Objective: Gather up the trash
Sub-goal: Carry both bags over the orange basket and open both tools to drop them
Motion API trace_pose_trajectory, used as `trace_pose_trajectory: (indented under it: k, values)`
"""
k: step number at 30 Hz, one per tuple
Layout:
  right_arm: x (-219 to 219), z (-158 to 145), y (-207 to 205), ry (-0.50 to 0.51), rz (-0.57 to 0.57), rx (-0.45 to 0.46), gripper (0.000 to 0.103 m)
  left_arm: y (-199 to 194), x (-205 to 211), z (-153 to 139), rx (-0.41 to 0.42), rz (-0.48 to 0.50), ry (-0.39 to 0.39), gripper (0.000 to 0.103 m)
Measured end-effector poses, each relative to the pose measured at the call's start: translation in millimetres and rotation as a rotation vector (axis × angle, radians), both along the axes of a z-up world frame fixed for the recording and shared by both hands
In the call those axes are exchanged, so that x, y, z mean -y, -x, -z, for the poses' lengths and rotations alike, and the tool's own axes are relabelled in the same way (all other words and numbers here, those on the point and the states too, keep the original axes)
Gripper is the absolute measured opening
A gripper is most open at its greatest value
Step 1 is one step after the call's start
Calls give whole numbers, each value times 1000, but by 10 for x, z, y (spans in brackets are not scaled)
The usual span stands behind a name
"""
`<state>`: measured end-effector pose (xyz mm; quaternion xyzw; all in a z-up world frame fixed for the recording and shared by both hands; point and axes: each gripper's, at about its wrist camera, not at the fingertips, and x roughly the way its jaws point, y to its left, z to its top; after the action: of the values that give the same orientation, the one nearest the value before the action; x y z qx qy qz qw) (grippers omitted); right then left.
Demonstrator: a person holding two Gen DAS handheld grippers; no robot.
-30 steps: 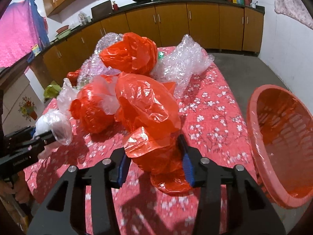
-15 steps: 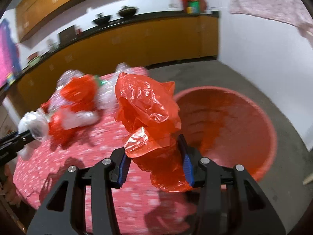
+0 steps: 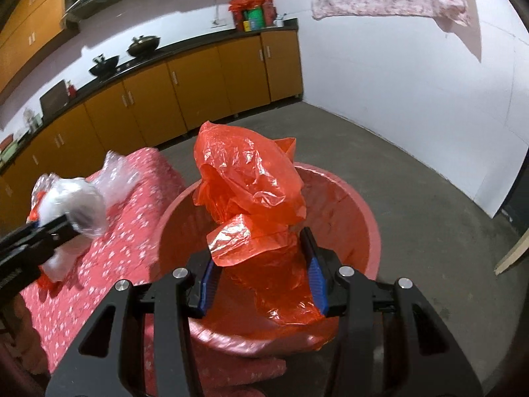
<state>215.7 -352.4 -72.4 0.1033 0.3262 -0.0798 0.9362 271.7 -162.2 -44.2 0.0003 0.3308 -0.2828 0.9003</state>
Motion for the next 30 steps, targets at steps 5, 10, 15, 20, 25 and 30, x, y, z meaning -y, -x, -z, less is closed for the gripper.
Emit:
trace_pose_trajectory:
  k: [5,10,15,20,25,30]
  values:
    - [129,129,-70,-18,29,-11,46,-214,309,145,-23,29,-13,43]
    - [229,189,-138,-50,51,-6,46,-409,494,288,-66,35,-15,43]
    - [330,172,-194,-75,52,16,48,-529,600,329,-90,39,-1,45]
    - [387,178,-142,-99,47,40,60,-553,574,399,-106,18,-8,63]
    - [453,228,-24,-103,73,33,63,-592,438,457,-142,1,5,68]
    - [472,200,18,-91,87,23,65,-535,286,424,-135,-32,-8,75]
